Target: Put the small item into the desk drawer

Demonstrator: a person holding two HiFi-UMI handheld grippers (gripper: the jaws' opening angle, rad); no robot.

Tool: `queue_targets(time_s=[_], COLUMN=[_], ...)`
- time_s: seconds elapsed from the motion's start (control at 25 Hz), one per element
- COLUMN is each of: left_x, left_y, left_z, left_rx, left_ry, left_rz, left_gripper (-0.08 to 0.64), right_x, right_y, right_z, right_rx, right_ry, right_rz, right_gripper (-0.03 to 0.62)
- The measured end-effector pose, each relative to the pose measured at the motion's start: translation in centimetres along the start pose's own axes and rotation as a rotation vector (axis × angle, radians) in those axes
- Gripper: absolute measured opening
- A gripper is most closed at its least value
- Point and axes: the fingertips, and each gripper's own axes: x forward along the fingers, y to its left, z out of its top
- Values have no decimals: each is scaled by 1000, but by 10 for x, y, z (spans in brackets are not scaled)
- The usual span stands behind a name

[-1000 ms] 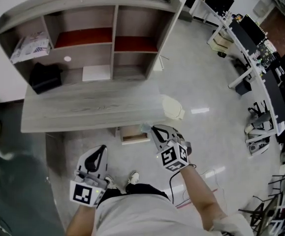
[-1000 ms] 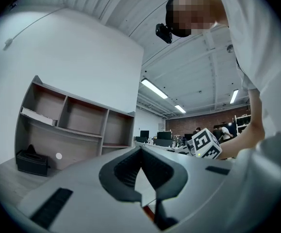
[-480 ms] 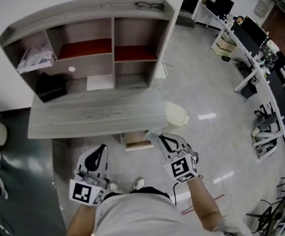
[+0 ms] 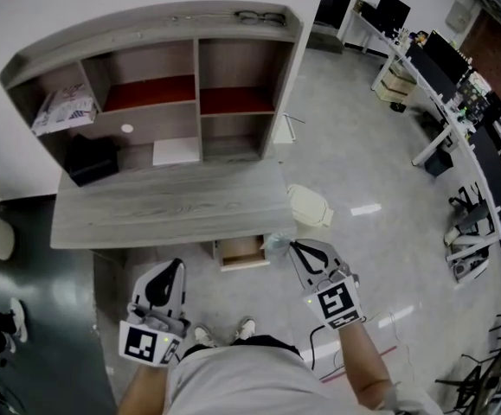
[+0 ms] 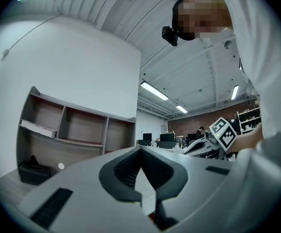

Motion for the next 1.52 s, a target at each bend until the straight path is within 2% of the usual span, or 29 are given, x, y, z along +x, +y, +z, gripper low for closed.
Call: queue_targets(time_s=[0.2, 0.64, 1.04, 1.52], left_x=[-3, -7, -8, -11], left_y=[7, 14, 25, 23], left_z=[10, 16, 23, 22], left_rx=[8, -4, -11, -20], left_ry=[-14, -19, -20, -31], left_rz=[23, 45, 62, 56], left_gripper=[17, 17, 17, 17], right_x=[-16, -59, -86, -88], right_y=[-11, -42, -55, -53], right_z=[12, 17, 1, 7], right_rx=[71, 159, 204, 194], right_ry=[-61, -90, -62, -81], right_rz=[-7, -116, -188, -207], right_gripper=[28, 28, 26, 27])
